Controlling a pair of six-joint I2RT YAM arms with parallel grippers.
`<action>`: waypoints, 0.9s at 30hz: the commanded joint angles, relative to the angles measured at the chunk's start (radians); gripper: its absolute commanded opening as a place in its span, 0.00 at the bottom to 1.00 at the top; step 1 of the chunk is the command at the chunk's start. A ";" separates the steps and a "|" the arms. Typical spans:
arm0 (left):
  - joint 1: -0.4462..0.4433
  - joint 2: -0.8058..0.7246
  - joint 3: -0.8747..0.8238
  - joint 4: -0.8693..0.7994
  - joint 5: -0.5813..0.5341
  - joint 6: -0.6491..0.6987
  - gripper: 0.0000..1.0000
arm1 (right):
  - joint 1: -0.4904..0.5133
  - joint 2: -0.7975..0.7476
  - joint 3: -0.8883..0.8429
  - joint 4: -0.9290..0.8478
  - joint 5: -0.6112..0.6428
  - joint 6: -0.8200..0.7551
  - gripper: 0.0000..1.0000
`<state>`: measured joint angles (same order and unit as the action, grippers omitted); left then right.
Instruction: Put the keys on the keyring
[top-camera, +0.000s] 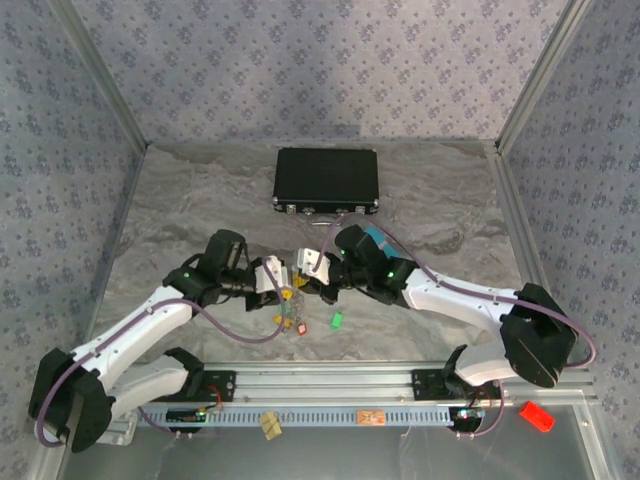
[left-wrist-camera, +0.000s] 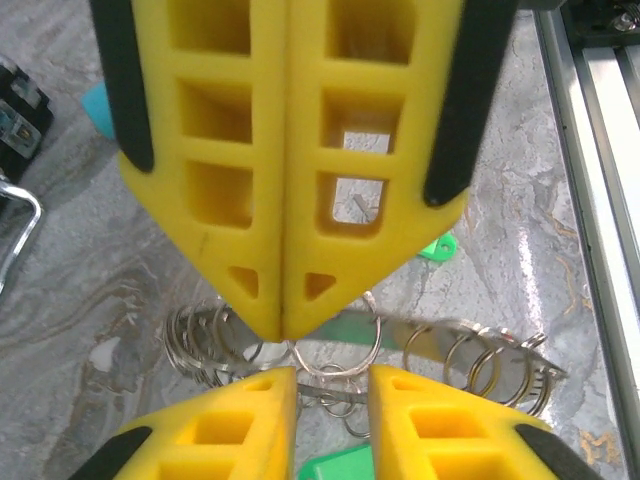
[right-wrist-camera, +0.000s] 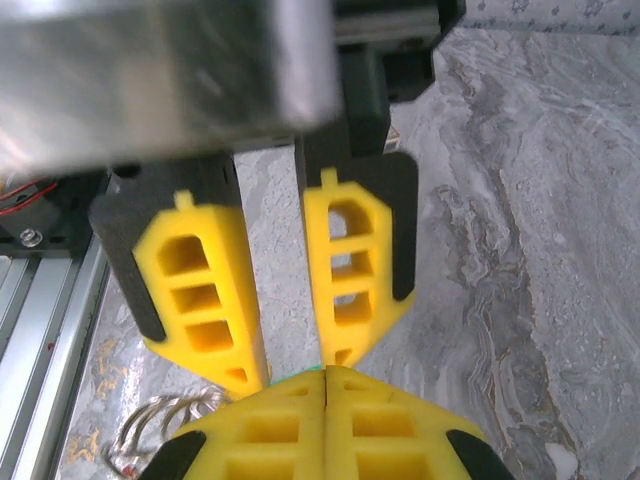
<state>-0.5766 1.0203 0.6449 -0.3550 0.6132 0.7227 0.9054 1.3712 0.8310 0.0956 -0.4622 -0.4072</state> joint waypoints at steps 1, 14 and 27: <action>-0.004 0.024 0.014 0.036 0.044 -0.033 0.18 | 0.000 0.011 -0.004 0.036 -0.025 0.023 0.00; 0.001 0.059 -0.021 0.198 -0.007 -0.222 0.08 | -0.115 -0.213 -0.042 -0.261 0.231 0.341 0.30; 0.004 0.131 -0.030 0.455 -0.110 -0.459 0.34 | 0.084 -0.252 -0.079 -0.802 0.421 0.936 0.36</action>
<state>-0.5762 1.1454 0.6132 0.0170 0.5259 0.3275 0.9535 1.0798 0.7521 -0.5690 -0.1135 0.4198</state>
